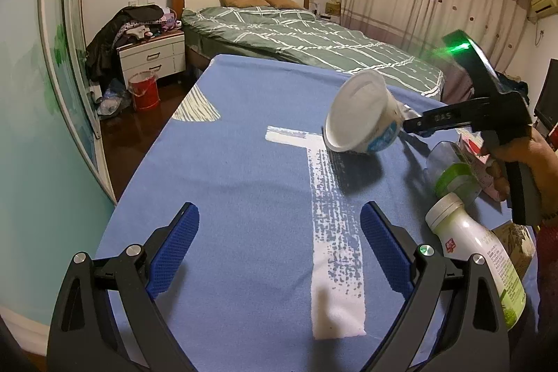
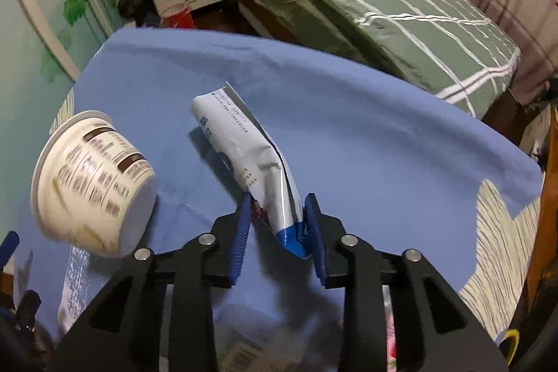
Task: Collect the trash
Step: 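Grasp the white-and-blue plastic sachet with the right gripper and lift, then carry the sachet over the bin and open the right gripper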
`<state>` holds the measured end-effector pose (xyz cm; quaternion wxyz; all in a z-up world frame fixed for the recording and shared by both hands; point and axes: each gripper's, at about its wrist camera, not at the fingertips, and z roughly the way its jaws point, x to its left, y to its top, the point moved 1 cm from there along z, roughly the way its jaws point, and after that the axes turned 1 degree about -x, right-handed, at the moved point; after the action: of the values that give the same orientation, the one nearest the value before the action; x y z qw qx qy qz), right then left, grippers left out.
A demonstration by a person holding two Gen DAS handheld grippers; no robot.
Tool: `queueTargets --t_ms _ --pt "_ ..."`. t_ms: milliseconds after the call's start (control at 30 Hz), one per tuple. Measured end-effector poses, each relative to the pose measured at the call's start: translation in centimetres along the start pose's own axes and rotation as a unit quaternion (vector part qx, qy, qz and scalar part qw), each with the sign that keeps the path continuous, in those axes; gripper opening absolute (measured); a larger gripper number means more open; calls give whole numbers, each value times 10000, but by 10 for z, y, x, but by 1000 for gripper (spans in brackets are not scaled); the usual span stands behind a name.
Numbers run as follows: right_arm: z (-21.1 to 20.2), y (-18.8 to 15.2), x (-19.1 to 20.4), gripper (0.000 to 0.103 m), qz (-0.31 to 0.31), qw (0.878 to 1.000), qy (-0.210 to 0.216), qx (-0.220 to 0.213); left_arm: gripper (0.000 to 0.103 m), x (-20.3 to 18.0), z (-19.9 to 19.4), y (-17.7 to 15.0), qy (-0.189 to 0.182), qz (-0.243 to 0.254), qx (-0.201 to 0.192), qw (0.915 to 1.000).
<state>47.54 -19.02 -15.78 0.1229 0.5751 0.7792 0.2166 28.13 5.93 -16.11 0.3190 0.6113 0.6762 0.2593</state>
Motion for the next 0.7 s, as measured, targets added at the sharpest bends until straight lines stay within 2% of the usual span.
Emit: queueTargets --t_ms 200,333,533,700 --pt "-42 -22 -28 29 562 9970 261 -465 92 -2 -3 0 8 43 -40 10000" --pt "-77 -46 -47 28 824 9929 173 -834 92 -2 -3 0 16 44 -45 10000" --pt "-125 -104 -91 29 1309 9830 -289 -1257 92 -3 -4 0 29 57 -79 9999" --pt "-150 -166 -151 29 1983 9661 -910 -1381 92 -5 -5 -1 74 102 -115 9999"
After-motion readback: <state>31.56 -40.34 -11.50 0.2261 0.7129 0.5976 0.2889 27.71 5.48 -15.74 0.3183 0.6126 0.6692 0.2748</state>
